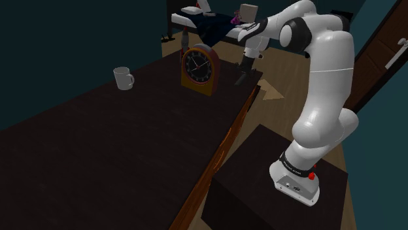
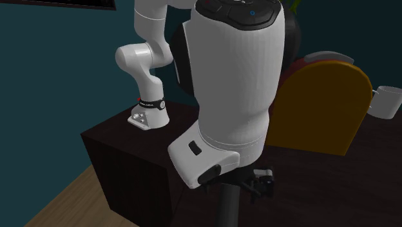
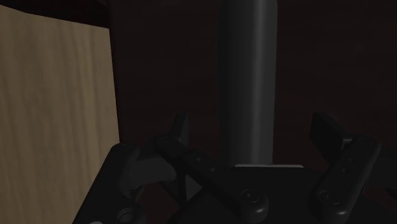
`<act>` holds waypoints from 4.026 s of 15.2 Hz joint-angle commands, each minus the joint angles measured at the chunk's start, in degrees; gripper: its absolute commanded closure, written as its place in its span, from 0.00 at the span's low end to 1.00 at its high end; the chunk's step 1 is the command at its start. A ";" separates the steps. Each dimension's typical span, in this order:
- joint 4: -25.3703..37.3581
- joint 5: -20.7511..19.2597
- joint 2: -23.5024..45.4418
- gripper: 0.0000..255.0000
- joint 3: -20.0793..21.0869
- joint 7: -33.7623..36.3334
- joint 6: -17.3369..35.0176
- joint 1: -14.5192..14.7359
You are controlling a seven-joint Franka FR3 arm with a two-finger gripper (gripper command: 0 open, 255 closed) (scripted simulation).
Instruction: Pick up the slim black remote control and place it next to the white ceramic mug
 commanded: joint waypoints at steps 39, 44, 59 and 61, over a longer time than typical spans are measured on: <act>7.92 -2.70 -5.83 1.00 -1.16 3.44 -13.08 0.26; 10.94 -3.03 -6.40 1.00 -1.30 4.14 -16.57 0.08; 7.25 -4.23 -12.50 1.00 1.60 14.42 -16.67 7.41; 6.04 -4.33 -13.36 1.00 2.50 16.85 -15.76 9.14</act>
